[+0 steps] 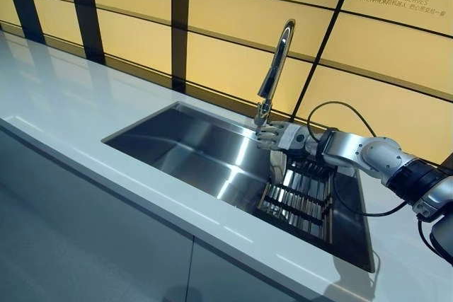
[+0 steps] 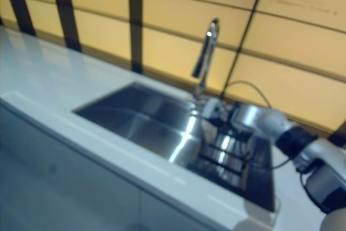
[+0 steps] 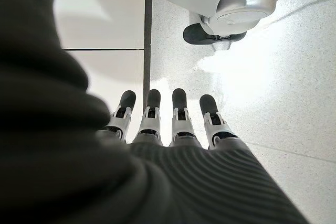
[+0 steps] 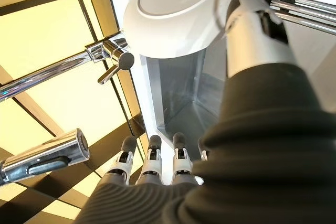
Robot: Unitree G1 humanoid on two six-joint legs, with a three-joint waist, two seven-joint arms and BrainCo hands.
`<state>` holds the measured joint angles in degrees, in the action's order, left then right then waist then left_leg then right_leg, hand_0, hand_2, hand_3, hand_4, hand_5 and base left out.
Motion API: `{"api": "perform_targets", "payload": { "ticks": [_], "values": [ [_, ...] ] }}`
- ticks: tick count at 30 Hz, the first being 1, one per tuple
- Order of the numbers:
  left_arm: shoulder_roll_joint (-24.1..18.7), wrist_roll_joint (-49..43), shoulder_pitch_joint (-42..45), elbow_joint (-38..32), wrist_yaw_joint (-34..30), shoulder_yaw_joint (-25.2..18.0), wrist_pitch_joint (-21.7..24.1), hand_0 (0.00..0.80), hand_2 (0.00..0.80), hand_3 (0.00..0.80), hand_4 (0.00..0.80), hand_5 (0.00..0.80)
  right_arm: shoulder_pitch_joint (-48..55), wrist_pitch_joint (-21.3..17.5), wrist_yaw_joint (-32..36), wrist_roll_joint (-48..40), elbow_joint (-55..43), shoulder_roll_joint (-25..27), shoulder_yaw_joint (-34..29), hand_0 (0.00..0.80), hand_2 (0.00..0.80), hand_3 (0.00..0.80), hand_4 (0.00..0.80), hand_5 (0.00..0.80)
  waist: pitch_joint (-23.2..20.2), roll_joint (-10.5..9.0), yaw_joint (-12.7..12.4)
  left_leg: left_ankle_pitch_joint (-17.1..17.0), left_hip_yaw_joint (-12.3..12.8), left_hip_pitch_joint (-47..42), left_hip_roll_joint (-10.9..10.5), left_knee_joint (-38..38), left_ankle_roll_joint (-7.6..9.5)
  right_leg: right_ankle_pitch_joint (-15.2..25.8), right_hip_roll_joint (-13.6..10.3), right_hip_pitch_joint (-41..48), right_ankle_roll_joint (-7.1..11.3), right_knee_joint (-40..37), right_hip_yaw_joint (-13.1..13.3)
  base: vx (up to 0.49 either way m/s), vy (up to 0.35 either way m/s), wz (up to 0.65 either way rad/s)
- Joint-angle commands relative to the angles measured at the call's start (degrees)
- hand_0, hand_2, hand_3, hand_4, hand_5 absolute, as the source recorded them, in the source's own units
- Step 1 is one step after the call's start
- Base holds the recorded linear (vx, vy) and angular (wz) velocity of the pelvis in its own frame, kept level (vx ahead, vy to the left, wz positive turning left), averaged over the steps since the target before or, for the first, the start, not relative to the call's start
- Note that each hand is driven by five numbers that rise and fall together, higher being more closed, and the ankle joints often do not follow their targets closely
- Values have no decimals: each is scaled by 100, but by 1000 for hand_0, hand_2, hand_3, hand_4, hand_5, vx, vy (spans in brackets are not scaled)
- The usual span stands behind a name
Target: Take plates into dishwasher
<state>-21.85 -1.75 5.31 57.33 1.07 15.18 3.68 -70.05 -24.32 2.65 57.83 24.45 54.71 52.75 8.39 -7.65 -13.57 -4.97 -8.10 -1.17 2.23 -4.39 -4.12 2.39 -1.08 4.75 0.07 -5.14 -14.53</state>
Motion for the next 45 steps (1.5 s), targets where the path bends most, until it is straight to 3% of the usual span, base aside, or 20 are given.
{"api": "perform_targets", "payload": {
  "ticks": [1, 25, 45],
  "values": [
    [-147, -194, -149, -36, -52, 344, 114, 0, 0, 0, 0, 0, -800, 389, -149, 34, 278, 139, 457, 0, 0, 0, 0, 0, -63, -106, -193, 105, -1, 138, 173, 40, -93, -308, 29, 234, 216, 14, -143, 0, 0, 0],
    [-277, -199, -208, -54, -54, 345, 182, 0, 0, 0, 0, 0, -851, 572, -102, 59, 419, -74, 496, 0, 0, 0, 0, 0, 127, -98, -278, 98, -104, 275, 185, 106, -97, -277, 68, 142, 181, 14, -154, 7, -22, 1],
    [-475, -343, -277, -130, -84, 216, 102, 0, 0, 0, 0, 0, -1054, 436, 254, 35, 206, -149, 524, 0, 0, 0, 0, 0, 259, -491, -414, 178, -180, 302, 238, 202, -45, -255, 199, 144, 166, 44, -130, 25, -27, 1]
  ]
}}
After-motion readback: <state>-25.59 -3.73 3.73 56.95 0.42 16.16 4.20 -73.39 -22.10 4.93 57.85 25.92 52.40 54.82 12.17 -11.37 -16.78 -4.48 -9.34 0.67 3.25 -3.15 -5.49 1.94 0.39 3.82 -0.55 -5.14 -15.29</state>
